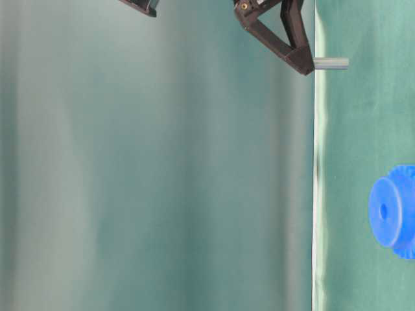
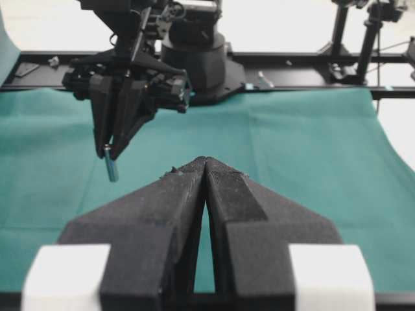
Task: Insert the shaft placed at a random location into the center hole of the medium gear at another random location.
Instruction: 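Lift the shaft and carry it left over the blue gear's center hole, then align the shaft over the gear hole and lower it into the hole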
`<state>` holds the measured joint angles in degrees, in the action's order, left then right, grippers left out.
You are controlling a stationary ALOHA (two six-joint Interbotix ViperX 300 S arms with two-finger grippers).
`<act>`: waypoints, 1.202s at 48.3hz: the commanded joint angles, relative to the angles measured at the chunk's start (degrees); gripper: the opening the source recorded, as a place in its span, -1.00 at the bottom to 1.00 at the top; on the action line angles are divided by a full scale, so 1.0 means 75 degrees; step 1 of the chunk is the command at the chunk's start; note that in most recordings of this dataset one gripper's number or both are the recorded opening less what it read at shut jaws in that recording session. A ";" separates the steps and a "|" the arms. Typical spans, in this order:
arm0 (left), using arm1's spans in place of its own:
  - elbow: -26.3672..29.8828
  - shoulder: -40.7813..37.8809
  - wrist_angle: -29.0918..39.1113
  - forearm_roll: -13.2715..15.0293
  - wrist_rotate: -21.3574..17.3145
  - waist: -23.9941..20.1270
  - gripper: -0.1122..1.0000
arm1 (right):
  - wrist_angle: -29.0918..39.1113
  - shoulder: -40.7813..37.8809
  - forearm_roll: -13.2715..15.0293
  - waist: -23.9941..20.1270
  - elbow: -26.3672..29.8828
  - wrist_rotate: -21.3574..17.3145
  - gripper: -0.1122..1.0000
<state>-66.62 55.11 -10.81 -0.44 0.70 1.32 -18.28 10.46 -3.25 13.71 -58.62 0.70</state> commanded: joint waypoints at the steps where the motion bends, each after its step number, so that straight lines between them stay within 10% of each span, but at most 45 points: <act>1: 0.0117 -0.0047 -0.0035 -0.0023 0.0012 0.0000 -0.79 | 0.0000 0.0129 -0.0023 -0.0023 0.0176 -0.0082 -0.55; 58: 0.0117 -0.0059 -0.0023 -0.0023 0.0012 -0.0012 -0.79 | 0.0211 -0.2309 -0.0023 -0.1418 0.3434 -0.0141 -0.55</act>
<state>-66.62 55.02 -10.72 -0.53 0.70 1.32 -16.70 -7.47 -3.25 3.34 -34.63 0.70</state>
